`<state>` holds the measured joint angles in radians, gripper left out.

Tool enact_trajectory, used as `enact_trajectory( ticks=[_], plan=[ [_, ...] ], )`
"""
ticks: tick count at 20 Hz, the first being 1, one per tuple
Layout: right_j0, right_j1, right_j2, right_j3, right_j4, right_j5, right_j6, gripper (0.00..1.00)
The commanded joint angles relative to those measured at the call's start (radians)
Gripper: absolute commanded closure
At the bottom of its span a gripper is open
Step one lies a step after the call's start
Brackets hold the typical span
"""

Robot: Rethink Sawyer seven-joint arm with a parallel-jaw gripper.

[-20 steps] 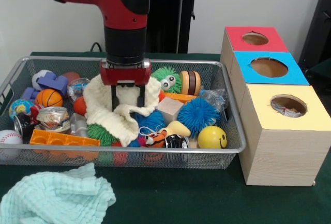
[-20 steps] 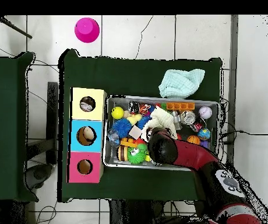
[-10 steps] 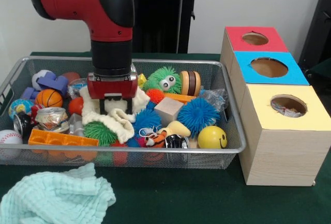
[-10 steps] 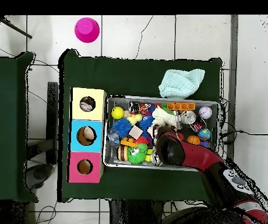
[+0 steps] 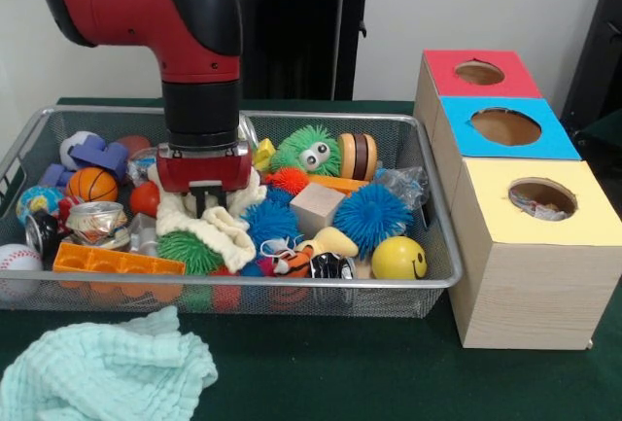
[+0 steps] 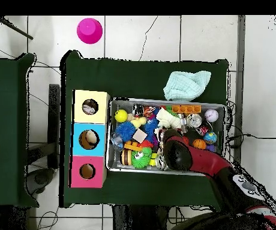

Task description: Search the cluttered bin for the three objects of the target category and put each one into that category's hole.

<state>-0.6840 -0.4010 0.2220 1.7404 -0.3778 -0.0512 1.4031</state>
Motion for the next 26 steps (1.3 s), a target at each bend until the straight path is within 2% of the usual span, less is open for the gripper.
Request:
enact_trajectory(
  ticks=[1, 4, 6, 8, 15, 20, 22, 26],
  plan=[
    [-0.011, 0.032, 0.062, -0.019, -0.056, 0.052, 0.079, 1.0],
    [-0.029, -0.139, 0.067, 0.022, -0.014, 0.207, 0.041, 1.0],
    [-0.041, -0.219, 0.073, 0.016, -0.002, 0.301, -0.008, 1.0],
    [-0.051, -0.269, 0.079, 0.0, -0.009, 0.357, -0.051, 1.0],
    [-0.133, -0.344, 0.17, -0.072, -0.058, 0.57, -0.242, 1.0],
    [-0.24, -0.44, 0.304, -0.064, -0.08, 0.729, -0.458, 1.0],
    [-0.26, -0.466, 0.33, -0.059, -0.079, 0.763, -0.462, 1.0],
    [-0.231, -0.455, 0.33, -0.073, -0.138, 0.715, -0.365, 1.0]
  ],
)
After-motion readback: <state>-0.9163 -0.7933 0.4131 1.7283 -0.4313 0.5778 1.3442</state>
